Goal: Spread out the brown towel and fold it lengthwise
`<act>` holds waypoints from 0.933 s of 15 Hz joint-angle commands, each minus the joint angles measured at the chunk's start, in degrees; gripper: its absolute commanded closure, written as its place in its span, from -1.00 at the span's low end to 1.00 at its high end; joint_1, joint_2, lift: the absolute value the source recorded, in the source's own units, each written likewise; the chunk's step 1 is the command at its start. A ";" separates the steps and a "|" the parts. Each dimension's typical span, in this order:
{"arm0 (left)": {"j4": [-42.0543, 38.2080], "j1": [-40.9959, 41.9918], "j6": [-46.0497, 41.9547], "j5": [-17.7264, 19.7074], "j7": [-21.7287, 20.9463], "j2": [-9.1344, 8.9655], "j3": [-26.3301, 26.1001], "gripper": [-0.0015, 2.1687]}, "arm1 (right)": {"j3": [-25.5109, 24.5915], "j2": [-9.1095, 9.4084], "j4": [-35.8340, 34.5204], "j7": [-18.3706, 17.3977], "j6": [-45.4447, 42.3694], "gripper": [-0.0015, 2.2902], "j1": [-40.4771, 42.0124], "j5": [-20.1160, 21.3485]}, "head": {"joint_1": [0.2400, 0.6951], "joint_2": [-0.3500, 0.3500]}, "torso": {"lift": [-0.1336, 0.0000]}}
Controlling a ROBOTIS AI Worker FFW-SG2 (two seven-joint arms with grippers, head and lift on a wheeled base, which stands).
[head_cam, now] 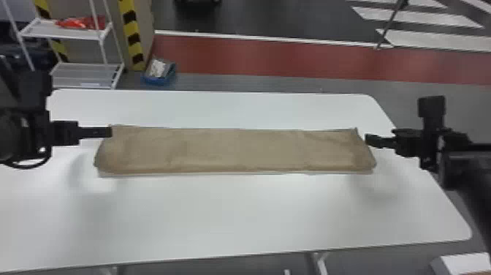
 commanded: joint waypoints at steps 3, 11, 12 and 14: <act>0.27 -0.03 -0.76 0.15 0.00 0.00 -0.06 -0.96 | 0.07 0.00 1.23 -0.08 -1.88 -0.88 -0.40 0.07 | 1.00 -0.36 | -0.80; 1.24 -0.30 -1.46 0.50 -0.53 0.44 0.02 -0.96 | 0.07 0.00 2.73 -0.78 -3.99 -0.88 -0.84 -0.02 | 1.00 -0.36 | -0.80; 1.24 -0.30 -1.46 0.68 -0.53 0.44 0.02 -0.96 | 0.07 0.00 2.81 -0.78 -4.17 -0.88 -0.93 -0.02 | 1.00 -0.36 | -0.80; 1.32 -0.30 -1.81 0.86 -0.53 0.62 0.02 -0.96 | 0.16 0.09 3.52 -0.87 -5.05 -0.88 -1.37 -0.02 | 1.00 -0.36 | -0.80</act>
